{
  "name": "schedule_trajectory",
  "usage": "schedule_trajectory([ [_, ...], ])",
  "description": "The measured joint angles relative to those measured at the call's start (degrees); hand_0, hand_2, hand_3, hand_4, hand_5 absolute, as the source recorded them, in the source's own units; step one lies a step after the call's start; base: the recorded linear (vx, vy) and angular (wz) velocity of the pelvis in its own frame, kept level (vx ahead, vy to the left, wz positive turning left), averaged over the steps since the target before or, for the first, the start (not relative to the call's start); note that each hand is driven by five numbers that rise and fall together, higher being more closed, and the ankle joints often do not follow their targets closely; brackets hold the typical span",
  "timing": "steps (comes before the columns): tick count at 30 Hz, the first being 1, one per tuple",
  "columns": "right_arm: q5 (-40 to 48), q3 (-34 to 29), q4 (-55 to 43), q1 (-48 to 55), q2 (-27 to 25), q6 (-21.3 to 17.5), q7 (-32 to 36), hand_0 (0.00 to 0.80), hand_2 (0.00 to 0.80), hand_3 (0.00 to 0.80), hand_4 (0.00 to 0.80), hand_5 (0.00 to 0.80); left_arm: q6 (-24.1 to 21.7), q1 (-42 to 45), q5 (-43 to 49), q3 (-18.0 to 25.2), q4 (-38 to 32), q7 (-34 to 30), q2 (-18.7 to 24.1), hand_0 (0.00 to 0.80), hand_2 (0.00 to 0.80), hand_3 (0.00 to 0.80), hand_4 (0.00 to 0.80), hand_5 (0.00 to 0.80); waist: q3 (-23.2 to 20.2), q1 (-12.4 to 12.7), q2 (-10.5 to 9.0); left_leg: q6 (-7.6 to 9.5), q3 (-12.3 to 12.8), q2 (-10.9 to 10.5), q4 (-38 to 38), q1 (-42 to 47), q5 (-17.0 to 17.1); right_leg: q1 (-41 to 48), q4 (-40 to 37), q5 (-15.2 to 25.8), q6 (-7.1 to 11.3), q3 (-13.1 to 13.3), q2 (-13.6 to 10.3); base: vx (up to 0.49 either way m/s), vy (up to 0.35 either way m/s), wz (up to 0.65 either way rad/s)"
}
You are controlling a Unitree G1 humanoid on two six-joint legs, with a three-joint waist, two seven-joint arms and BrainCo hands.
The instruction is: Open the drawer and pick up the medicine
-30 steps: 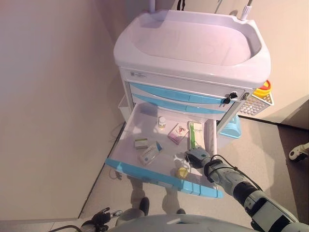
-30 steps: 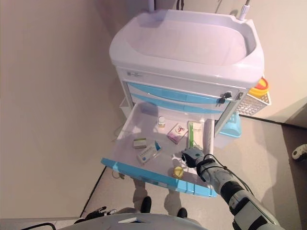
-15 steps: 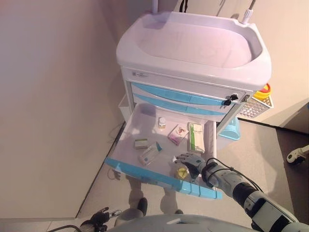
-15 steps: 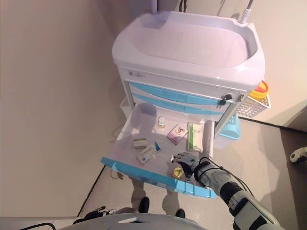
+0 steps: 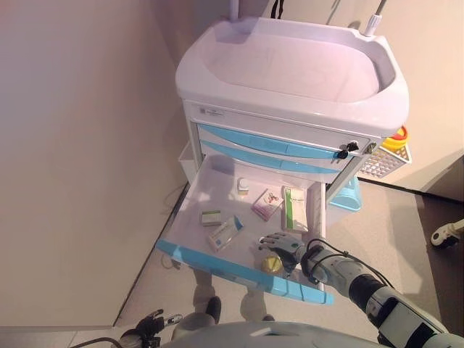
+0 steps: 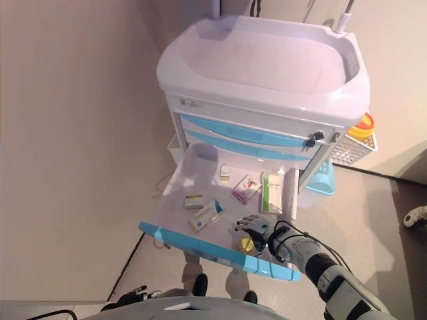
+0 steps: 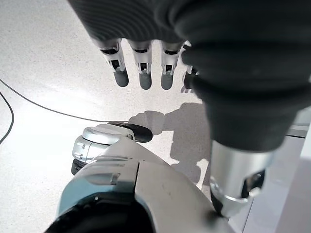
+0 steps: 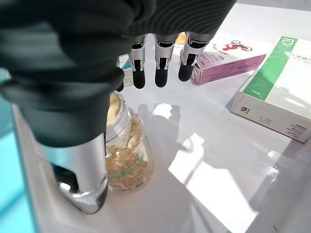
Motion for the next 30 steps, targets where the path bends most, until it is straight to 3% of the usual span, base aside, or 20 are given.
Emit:
schedule_trajectory([
  [2,0.0,0.0,0.0,0.0,0.0,0.3,0.0,0.000,0.000,0.000,0.000,0.000,0.0,0.0,0.0,0.0,0.0,0.0,0.0,0.000,0.000,0.000,0.000,0.000,0.0,0.0,0.02,0.01,0.0,0.0,0.0,0.0,0.0,0.0,0.0,0.0,0.00,0.0,0.0,0.000,0.000,0.00],
  [3,0.0,0.0,0.0,0.1,0.0,0.4,-0.1,0.072,0.072,0.072,0.072,0.072,0.0,0.0,0.0,0.0,0.0,0.0,0.0,0.000,0.000,0.000,0.000,0.000,0.0,0.0,0.03,0.01,0.0,0.0,0.0,0.0,0.0,0.0,0.0,0.0,0.00,0.0,0.0,0.000,0.000,0.00],
  [4,0.0,0.0,0.0,0.1,0.0,0.4,-0.1,0.439,0.439,0.439,0.439,0.439,0.0,0.0,0.0,0.0,0.0,0.0,0.0,0.000,0.000,0.000,0.000,0.000,0.0,0.0,0.04,0.01,0.0,0.0,0.0,0.0,0.0,0.0,0.0,0.0,0.00,0.0,0.0,0.000,0.000,0.00],
  [5,0.0,0.0,0.0,0.1,0.0,0.5,-0.1,0.565,0.565,0.565,0.565,0.565,0.0,0.0,0.0,0.0,0.0,0.0,0.0,0.000,0.000,0.000,0.000,0.000,0.0,0.0,0.06,0.01,0.0,0.0,0.0,0.0,0.0,0.0,0.0,0.0,0.00,0.0,0.0,0.000,0.000,0.00],
  [6,0.0,0.0,0.0,0.2,0.0,0.6,-0.1,0.800,0.800,0.800,0.800,0.800,0.0,0.0,0.0,0.0,0.0,0.0,0.0,0.000,0.000,0.000,0.000,0.000,0.0,0.0,0.09,0.01,0.0,0.0,0.0,0.0,0.0,0.0,0.0,0.0,-0.01,0.0,0.0,0.000,0.000,0.00],
  [29,0.0,-0.3,-0.1,0.5,-0.1,1.6,-1.1,0.800,0.800,0.800,0.800,0.800,0.0,0.1,0.2,0.0,0.0,0.0,-0.4,0.000,0.000,0.000,0.000,0.000,-0.4,-0.1,0.78,0.00,-0.1,0.0,0.0,-0.6,0.0,-0.5,0.0,0.0,-0.20,0.0,0.0,0.000,0.000,0.00],
  [30,0.0,-0.3,-0.1,0.5,-0.1,1.6,-1.1,0.709,0.709,0.709,0.709,0.709,0.0,0.1,0.2,0.0,0.0,0.0,-0.4,0.000,0.000,0.000,0.000,0.000,-0.4,-0.1,0.78,0.00,-0.1,0.0,0.0,-0.6,0.0,-0.5,0.0,0.0,-0.17,0.0,0.0,0.000,0.000,0.00],
])
